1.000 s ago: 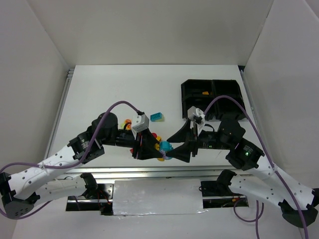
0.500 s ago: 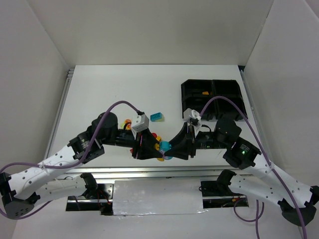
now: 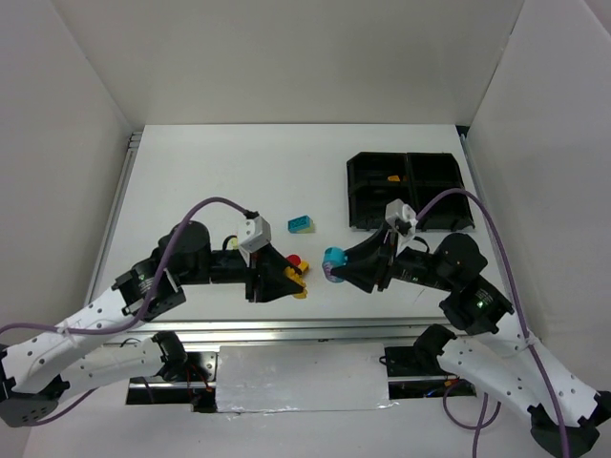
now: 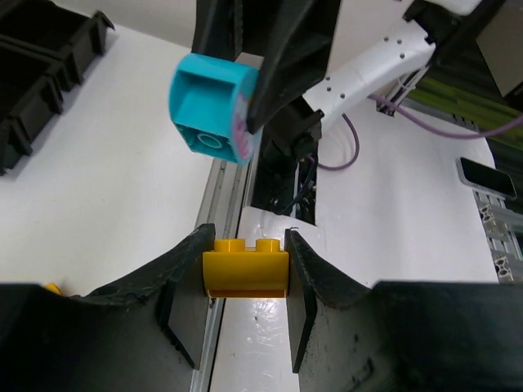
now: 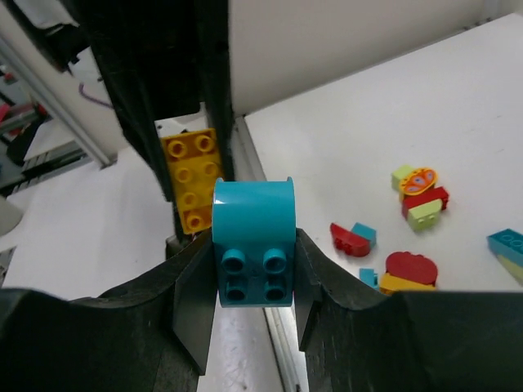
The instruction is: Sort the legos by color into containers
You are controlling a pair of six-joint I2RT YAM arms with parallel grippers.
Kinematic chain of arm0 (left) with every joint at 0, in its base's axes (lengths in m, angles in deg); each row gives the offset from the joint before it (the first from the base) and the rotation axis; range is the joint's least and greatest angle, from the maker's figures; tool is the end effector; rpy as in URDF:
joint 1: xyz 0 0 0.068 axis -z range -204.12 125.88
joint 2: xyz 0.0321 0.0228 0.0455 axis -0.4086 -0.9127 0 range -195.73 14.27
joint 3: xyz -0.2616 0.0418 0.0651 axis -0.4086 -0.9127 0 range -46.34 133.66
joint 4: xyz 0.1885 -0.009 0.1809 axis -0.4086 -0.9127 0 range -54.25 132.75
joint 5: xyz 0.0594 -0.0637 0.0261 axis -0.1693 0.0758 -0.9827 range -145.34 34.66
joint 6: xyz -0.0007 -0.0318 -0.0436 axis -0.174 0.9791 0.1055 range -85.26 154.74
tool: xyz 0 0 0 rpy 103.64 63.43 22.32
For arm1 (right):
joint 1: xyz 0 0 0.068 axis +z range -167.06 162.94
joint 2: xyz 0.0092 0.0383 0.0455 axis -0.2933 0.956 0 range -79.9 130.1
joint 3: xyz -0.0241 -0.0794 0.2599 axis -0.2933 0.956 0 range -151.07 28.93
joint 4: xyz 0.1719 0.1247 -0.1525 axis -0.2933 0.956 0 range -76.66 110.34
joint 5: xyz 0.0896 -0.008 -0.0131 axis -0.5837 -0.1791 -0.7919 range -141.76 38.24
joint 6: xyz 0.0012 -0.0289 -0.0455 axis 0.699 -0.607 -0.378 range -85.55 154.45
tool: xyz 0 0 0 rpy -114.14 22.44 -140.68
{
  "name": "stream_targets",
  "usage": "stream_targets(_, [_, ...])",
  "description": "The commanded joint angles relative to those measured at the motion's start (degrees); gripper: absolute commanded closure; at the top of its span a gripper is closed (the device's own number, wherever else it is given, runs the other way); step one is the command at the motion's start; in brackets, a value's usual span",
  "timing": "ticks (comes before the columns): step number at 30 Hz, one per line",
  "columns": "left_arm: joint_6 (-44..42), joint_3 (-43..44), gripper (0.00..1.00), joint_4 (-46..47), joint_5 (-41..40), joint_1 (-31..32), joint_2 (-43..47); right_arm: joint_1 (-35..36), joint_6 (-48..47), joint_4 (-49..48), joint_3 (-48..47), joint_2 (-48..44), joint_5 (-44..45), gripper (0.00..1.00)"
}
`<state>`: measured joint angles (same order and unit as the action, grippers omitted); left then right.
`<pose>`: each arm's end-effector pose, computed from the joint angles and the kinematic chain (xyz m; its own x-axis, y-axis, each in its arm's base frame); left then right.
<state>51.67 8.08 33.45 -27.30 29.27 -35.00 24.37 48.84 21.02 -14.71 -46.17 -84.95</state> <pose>0.1008 -0.1636 0.3876 -0.3290 0.0120 -0.9442 0.9327 0.1605 -0.3230 0.0885 0.1040 0.3654 -0.2113 0.0908 -0.9732 -0.9409 0.2508 0.2277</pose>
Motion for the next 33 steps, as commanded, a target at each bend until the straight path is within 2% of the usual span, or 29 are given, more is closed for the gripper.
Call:
stream_targets(1, [1.09, 0.69, 1.0, -0.01, -3.76, -0.04, 3.13, -5.28, 1.68, -3.81, 1.62, 0.36, -3.1, 1.0])
stream_targets(2, [1.18, 0.87, 1.0, -0.45, -4.9, -0.04, 3.66, -6.61, 2.21, -4.69, 1.8, 0.54, -3.2, 1.0])
stream_targets(3, [1.35, 1.13, 1.0, -0.98, -6.13, -0.04, 3.84, -7.67, 3.26, -4.61, 2.06, 0.63, 0.63, 1.0])
stream_targets(5, [2.23, 2.01, 1.0, -3.87, -12.36, -0.04, 3.75, -9.61, 5.02, -2.51, 1.19, 1.06, 12.38, 1.0])
stream_targets(6, [2.58, 3.14, 1.0, -5.36, -15.17, -0.04, 3.58, -10.05, 7.03, -0.76, 0.14, 2.98, 19.49, 1.0])
stream_targets(7, [3.45, 3.68, 1.0, -6.77, -20.59, -0.04, 3.23, -11.45, 9.14, 4.83, -3.87, 4.92, 36.97, 1.0])
stream_targets(8, [3.9, 4.2, 1.0, -9.48, -23.26, -0.04, 2.61, -12.85, 14.73, 8.37, -6.52, 7.55, 45.84, 1.0])
stream_targets(9, [4.42, 5.08, 1.0, -10.81, -25.81, -0.04, 2.26, -15.3, 18.01, 13.01, -9.85, 14.36, 52.89, 1.0])
stream_targets(10, [4.86, 5.26, 1.0, -11.87, -27.66, -0.04, 1.99, -18.02, 20.21, 17.5, -16.67, 18.34, 60.19, 1.0])
stream_targets(12, [5.92, 5.53, 1.0, -13.98, -32.57, -0.04, 1.64, -27.42, 23.47, 25.08, -22.34, 28.34, 61.23, 1.0])
stream_targets(17, [6.27, 6.23, 1.0, -16.45, -33.3, -0.12, 3.21, -40.26, 27.96, 24.66, -33.52, 44.79, 63.07, 1.0])
stream_targets(22, [6.01, 7.38, 1.0, -21.1, -36.72, -0.21, 5.32, -45.91, 30.52, 24.75, -43.17, 57.56, 62.99, 1.0])
stream_targets(29, [5.66, 5.8, 1.0, -21.81, -35.77, -0.21, 7.44, -47.32, 27.53, 24.31, -53.47, 72.76, 62.72, 0.96])
stream_targets(33, [5.57, 4.74, 1.0, -21.81, -35.85, -0.21, 7.62, -47.41, 26.91, 24.83, -58.56, 77.26, 61.23, 0.85])
